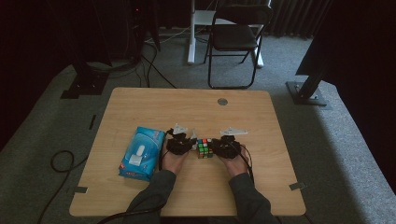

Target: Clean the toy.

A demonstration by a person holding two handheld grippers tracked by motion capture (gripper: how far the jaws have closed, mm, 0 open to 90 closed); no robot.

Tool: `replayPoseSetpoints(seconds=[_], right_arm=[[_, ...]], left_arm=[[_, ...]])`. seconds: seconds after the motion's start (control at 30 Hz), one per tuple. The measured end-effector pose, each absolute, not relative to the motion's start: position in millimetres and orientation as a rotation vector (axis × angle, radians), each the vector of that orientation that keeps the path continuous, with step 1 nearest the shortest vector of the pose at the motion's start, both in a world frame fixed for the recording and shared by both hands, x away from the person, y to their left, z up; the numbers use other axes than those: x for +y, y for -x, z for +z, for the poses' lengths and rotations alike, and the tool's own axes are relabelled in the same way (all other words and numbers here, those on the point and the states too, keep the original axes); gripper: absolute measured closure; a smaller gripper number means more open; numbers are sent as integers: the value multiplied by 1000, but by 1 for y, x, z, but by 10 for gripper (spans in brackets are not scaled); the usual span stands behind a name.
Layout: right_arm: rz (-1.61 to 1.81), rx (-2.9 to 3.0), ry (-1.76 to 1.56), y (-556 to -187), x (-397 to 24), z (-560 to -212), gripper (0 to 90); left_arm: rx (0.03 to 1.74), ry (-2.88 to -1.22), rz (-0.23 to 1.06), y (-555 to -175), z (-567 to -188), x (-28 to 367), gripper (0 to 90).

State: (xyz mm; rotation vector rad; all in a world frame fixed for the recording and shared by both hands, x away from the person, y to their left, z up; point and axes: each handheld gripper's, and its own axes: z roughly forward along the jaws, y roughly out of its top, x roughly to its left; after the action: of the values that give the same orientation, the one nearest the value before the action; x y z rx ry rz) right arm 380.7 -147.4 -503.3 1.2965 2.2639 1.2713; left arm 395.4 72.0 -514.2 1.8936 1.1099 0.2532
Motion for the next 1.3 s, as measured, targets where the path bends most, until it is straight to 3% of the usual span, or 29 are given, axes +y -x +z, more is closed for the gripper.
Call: replayPoseSetpoints(seconds=[0.8, 1.3], right_arm=[[1268, 2271, -1298, -380, -147, -503, 666], [1271, 2272, -1295, -381, -148, -503, 665]], left_arm=[[1149, -1944, 233, -398, -543, 67, 865], [1145, -1931, 239, -397, -538, 69, 864]])
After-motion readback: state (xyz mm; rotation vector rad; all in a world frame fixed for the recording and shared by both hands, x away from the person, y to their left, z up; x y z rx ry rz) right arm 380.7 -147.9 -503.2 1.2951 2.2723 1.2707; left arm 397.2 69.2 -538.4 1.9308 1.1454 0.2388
